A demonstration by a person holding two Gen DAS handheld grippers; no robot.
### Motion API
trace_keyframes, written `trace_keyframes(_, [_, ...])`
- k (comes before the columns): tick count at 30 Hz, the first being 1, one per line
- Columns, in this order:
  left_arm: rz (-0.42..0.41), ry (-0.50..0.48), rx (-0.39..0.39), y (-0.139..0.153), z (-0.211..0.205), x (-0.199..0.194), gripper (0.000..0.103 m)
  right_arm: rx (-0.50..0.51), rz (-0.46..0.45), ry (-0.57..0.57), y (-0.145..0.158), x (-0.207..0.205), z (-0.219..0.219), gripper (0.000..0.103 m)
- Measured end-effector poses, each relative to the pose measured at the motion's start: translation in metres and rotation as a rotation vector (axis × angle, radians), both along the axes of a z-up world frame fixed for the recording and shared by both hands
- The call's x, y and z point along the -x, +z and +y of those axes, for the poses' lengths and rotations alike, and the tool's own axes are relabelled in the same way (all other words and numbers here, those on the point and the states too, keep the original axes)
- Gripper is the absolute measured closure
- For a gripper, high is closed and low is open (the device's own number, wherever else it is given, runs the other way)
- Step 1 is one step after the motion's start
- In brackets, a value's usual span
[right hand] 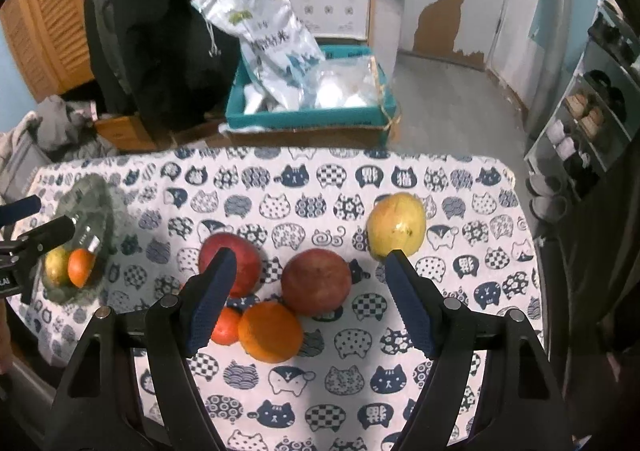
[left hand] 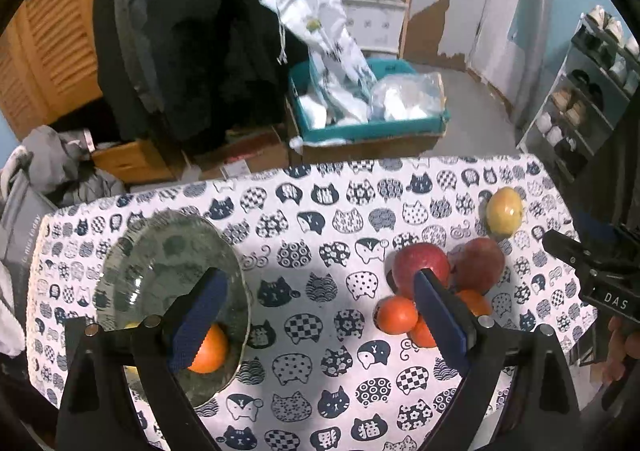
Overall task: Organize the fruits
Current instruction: 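Lower the right tool onto a red apple while the left tool approaches another apple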
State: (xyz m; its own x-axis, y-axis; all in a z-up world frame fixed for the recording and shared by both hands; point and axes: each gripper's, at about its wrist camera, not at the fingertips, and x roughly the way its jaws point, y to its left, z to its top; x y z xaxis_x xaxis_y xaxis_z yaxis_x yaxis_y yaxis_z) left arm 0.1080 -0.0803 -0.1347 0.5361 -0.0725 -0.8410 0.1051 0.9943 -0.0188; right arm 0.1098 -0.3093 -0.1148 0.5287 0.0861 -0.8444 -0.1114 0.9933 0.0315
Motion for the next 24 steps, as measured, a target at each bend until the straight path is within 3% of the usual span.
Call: trace_keyframes(24, [0.172, -0.018, -0.060, -0.095, -0.034, -0.042, 0.008, 0.056, 0.280, -0.003, -0.117, -0.046, 0.006, 0.026])
